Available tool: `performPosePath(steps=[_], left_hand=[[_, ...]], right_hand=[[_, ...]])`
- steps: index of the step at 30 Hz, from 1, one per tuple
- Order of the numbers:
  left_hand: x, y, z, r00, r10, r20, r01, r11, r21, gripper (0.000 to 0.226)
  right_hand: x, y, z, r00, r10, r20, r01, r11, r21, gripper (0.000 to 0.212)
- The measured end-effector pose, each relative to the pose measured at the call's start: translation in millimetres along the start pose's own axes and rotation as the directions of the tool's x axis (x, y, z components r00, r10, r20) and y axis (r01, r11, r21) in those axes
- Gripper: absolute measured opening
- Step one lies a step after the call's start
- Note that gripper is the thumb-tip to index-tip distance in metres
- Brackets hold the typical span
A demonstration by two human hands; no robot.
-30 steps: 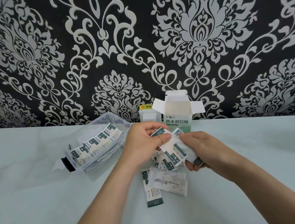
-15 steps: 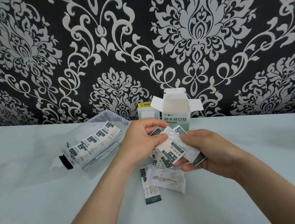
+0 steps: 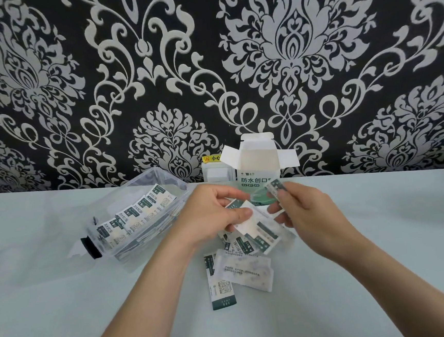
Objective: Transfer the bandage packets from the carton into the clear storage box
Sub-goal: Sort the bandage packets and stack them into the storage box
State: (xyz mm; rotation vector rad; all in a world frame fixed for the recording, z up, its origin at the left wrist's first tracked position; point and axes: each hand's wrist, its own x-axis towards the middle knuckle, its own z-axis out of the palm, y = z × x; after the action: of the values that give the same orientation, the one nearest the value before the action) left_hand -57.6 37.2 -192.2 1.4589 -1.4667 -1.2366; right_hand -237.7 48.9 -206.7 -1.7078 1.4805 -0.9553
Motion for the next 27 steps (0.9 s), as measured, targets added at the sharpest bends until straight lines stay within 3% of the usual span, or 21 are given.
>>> performPosePath(steps=[2, 5, 9, 13, 16, 19, 25, 27], left_hand=[[-0.5, -0.7, 10.8, 1.000, 0.000, 0.011, 0.001, 0.998, -0.059, 0.028], [1.0, -1.1, 16.9, 1.000, -0.007, -0.020, 0.003, 0.979, -0.202, 0.025], [0.1, 1.9, 12.0, 0.999, -0.022, 0.034, 0.033, 0.925, -0.377, 0.032], [-1.4, 3.0, 5.1, 0.994, 0.019, 0.106, 0.027, 0.907, -0.419, 0.044], [-3.1, 1.9, -0.2, 0.980, 0.086, 0.178, -0.004, 0.909, -0.417, 0.040], [-2.5, 2.2, -3.2, 0.975, 0.124, 0.184, -0.044, 0.920, -0.388, 0.036], [-0.5, -1.2, 7.7, 0.987, 0.139, 0.084, -0.137, 0.990, -0.031, 0.014], [2.5, -4.0, 8.1, 0.990, 0.134, 0.031, -0.137, 0.987, 0.088, 0.009]], right_hand=[[-3.5, -2.5, 9.5, 0.995, -0.007, 0.096, 0.010, 0.999, -0.031, 0.026], [-3.3, -3.3, 15.9, 0.981, 0.086, 0.175, -0.110, 0.984, 0.137, 0.030], [-0.6, -4.1, 6.2, 0.908, 0.204, 0.365, -0.378, 0.775, 0.507, 0.024], [2.9, -1.2, 0.8, 0.862, 0.197, 0.468, -0.480, 0.613, 0.627, 0.019], [3.3, -0.9, -0.9, 0.841, 0.168, 0.515, -0.520, 0.517, 0.680, 0.018], [2.2, -2.2, 0.6, 0.826, 0.152, 0.543, -0.534, 0.518, 0.668, 0.029], [-0.2, -5.2, 3.1, 0.831, 0.210, 0.515, -0.497, 0.695, 0.520, 0.023], [-1.3, -5.6, 2.6, 0.819, 0.219, 0.530, -0.510, 0.701, 0.498, 0.031]])
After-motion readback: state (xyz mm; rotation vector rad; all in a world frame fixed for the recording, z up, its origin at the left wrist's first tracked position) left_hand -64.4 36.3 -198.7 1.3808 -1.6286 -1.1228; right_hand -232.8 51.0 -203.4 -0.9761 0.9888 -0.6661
